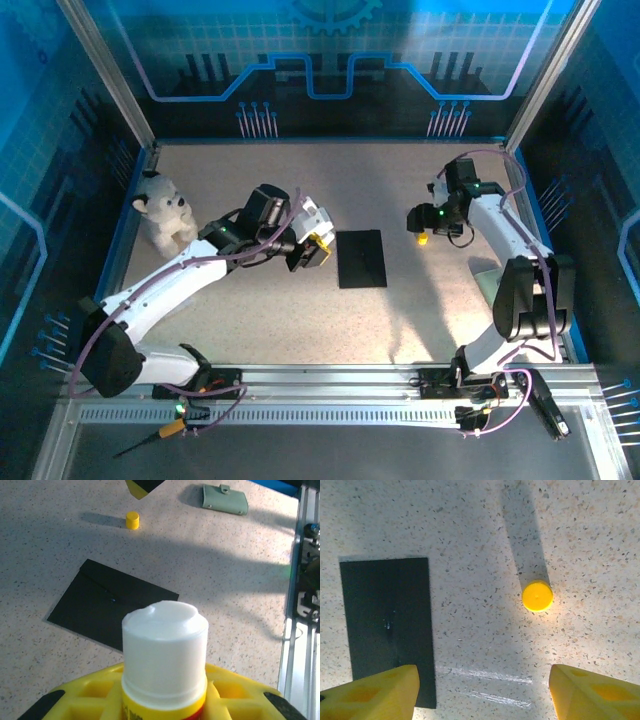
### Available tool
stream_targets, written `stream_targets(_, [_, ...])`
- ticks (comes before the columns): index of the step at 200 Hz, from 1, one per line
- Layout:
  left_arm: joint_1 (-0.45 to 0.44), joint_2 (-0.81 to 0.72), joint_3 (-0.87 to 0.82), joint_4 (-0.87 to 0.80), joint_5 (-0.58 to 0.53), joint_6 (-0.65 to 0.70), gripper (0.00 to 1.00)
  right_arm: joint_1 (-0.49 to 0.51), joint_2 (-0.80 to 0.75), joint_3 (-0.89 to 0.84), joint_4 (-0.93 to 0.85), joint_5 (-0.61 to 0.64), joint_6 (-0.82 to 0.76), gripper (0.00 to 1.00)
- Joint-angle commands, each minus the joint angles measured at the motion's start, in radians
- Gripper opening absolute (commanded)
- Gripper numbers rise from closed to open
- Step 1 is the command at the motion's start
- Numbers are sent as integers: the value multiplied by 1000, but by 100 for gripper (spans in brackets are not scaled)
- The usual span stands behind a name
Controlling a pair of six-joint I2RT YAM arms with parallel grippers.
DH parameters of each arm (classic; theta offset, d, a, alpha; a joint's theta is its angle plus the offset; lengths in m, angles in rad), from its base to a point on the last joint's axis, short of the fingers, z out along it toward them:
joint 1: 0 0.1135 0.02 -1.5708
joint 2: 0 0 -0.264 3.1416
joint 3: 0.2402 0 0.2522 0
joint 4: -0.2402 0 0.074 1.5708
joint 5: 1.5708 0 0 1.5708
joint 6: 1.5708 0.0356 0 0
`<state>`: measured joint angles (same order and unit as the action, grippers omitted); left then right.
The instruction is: Place the letter into the envelope and seal it
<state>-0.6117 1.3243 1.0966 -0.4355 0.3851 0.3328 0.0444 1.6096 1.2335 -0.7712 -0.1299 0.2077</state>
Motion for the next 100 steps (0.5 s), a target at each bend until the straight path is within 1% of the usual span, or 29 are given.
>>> stream_targets(1, [-35, -29, 12, -55, -42, 80, 0, -15, 23, -12, 18, 21, -14, 70])
stream_targets(47, [-73, -9, 58, -121, -81, 133, 0, -15, 68, -9, 12, 42, -27, 69])
stream_targets(100, [-85, 8, 75, -145, -83, 138, 0, -15, 123, 5, 7, 61, -33, 67])
